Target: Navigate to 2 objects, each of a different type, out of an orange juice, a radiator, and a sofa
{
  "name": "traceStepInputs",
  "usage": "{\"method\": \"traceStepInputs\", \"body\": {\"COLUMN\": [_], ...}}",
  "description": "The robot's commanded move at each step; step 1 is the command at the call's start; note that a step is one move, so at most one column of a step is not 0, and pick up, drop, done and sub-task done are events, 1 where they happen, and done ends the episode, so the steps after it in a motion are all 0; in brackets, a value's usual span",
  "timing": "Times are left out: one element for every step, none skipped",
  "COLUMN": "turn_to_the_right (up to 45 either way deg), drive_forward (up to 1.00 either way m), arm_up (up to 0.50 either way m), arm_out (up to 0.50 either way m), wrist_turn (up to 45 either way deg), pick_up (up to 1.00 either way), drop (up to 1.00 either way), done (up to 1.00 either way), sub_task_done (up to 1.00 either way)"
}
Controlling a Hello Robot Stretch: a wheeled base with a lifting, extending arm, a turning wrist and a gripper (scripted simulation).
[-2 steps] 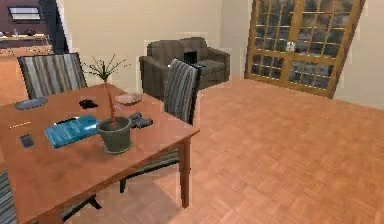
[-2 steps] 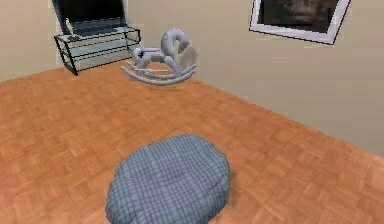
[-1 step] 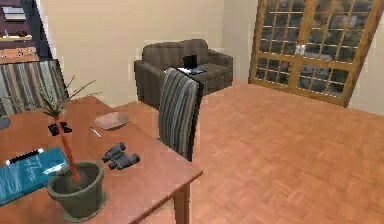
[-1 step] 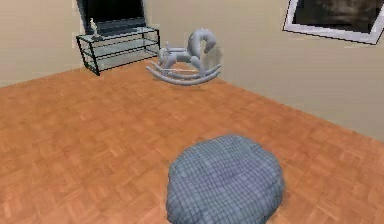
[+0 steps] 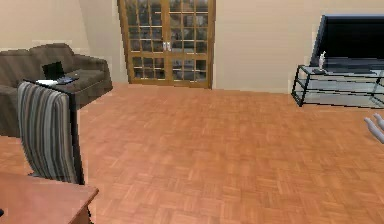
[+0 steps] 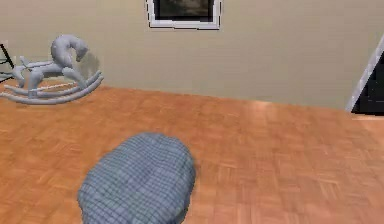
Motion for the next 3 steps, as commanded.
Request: {"method": "traceStepInputs", "body": {"turn_to_the_right": [0.0,-30.0,0.0], "drive_forward": [0.75,0.0,1.0], "arm_up": [0.0,0.0,0.0], "arm_out": [0.0,0.0,0.0], "wrist_turn": [0.0,0.0,0.0], "pick_up": [0.0,0.0,0.0], "drop": [0.0,0.0,0.0], "done": [0.0,0.0,0.0], "sub_task_done": [0.0,0.0,0.0]}}
